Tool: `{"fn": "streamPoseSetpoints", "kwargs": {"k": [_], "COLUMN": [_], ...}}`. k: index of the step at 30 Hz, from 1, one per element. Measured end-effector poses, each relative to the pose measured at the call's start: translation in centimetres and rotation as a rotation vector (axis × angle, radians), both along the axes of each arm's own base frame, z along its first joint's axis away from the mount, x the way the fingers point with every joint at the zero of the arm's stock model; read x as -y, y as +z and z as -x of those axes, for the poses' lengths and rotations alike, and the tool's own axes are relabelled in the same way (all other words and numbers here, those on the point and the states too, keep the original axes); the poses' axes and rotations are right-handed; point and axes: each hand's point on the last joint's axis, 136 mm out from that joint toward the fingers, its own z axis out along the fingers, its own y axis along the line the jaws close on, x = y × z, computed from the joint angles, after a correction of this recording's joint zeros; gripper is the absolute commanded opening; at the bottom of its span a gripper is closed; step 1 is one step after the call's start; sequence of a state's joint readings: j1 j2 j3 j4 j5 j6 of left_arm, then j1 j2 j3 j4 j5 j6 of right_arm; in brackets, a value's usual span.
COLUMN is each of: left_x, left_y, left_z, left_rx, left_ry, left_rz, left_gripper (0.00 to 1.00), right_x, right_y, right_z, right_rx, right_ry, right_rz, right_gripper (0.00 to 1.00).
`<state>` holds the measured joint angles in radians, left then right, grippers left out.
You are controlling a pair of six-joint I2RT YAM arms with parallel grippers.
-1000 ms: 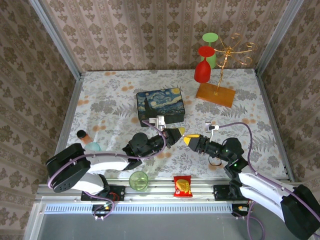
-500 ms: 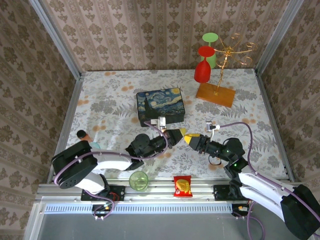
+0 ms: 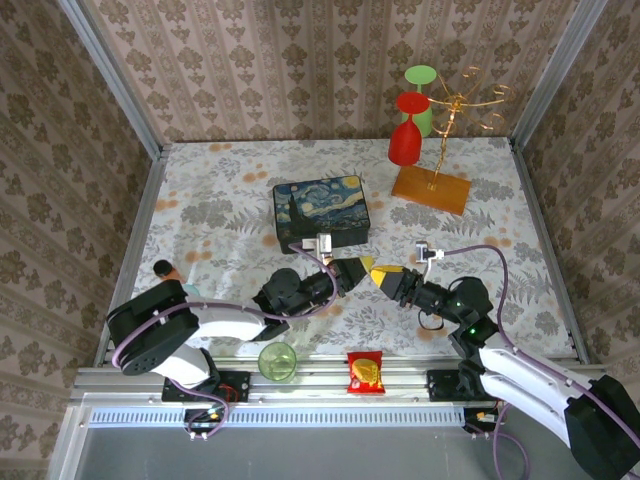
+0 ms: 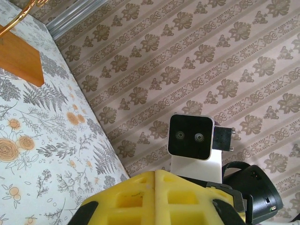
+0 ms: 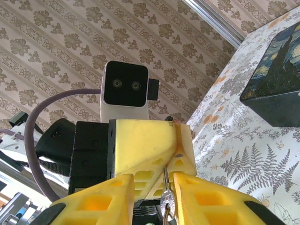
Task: Unlock the padlock with the key
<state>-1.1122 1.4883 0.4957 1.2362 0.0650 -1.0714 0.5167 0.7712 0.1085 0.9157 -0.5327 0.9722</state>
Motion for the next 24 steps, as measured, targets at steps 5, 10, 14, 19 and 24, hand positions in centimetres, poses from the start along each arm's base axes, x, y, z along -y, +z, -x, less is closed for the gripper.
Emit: {"fn": "streamPoseSetpoints", "kwargs": {"k": [5,10,14,19,24], "left_x": [0.01,-0.09,-0.11,-0.13,-0.15], "left_y": [0.08,0.38,0.51,0.65,0.79], "left_z": [0.02,0.02,0.04,0.05,0.04], "left_rx": [-0.007,-0.004,-0.005,-0.004,-0.006], "left_ry": [-0.002,-0.001,-0.002,-0.002,-0.002], "left_rz": [0.008,0.015,0.021,0.027,0.036], "left_gripper": [0.00,0.00,0.00,0.00,0.00], "right_x": [-0.01,-0.01,-0.01,-0.02,0.00], "right_y": [-0.10,-0.10,-0.10,-0.20,-0.16], "right_z": [-0.01,-0.01,-0.01,-0.05,-0.10], "right_rx": [-0.003,-0.004,-0.004,-0.007,-0.003], "right_ry": [0.000,0.000,0.000,-0.001,-0.004], "right_rz": [0.003,0.002,0.003,0.004,0.003], "right_gripper": [0.26,0.21,0.18,0.06,0.00]}}
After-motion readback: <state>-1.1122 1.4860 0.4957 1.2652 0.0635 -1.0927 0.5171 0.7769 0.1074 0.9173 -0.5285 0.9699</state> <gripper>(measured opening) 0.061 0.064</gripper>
